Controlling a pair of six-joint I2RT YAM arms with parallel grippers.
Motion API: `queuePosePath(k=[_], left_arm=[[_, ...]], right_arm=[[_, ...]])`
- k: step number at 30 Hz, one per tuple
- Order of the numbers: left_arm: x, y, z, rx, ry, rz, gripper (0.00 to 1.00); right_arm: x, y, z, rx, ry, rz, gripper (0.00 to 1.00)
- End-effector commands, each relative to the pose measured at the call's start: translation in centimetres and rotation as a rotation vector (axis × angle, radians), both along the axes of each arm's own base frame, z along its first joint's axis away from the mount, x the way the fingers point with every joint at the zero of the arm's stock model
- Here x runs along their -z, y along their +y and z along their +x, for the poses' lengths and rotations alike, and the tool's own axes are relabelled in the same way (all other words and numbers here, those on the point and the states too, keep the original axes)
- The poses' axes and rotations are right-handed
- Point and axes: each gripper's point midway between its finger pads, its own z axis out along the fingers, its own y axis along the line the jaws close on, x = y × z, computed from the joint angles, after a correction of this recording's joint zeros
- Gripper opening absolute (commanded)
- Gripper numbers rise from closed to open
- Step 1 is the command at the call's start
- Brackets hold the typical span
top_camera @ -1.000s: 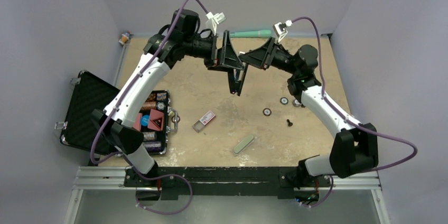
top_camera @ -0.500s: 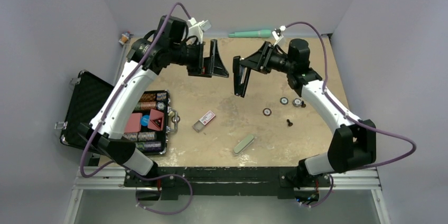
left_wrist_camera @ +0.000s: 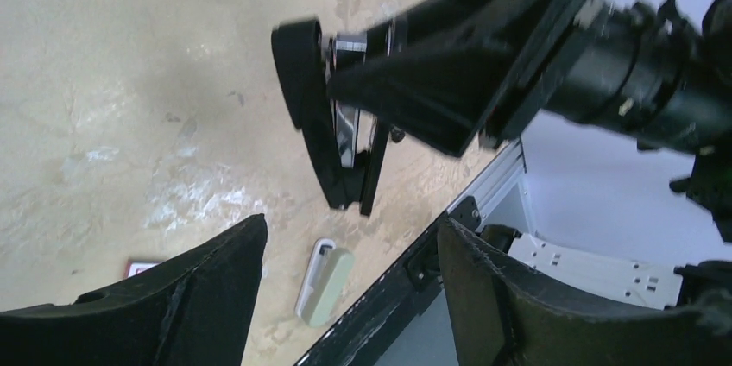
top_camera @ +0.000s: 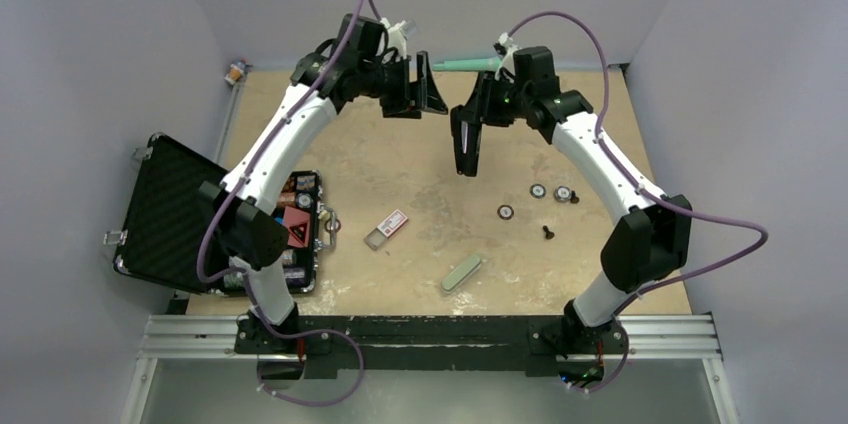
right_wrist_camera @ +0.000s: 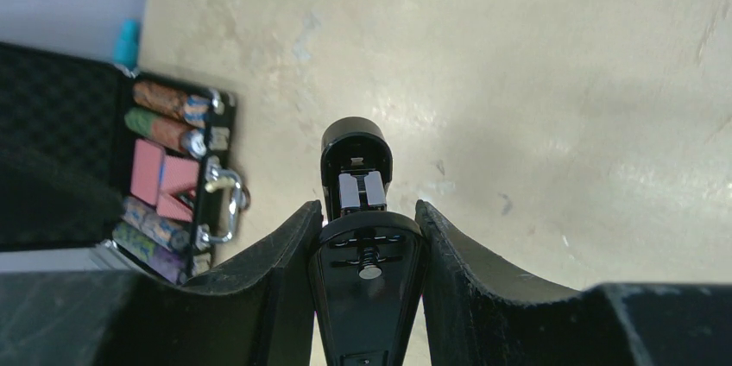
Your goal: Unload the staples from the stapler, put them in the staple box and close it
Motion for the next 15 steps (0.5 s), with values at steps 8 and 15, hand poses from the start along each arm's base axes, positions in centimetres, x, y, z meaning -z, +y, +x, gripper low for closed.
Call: queuePosePath(k=[8,15], left_arm=[[-1.3,-4.9,6.1,-0.028,0.003,-0.227,0.47],[-0.3,-6.7,7.3,-0.023,0.082,-0.3,0.18]], right_arm=[[-1.6,1.0,-1.6,-0.103,-0.04,-0.001,0.0],[-1.6,1.9,-1.4,-0.148,-0.053,0.027,0.0]])
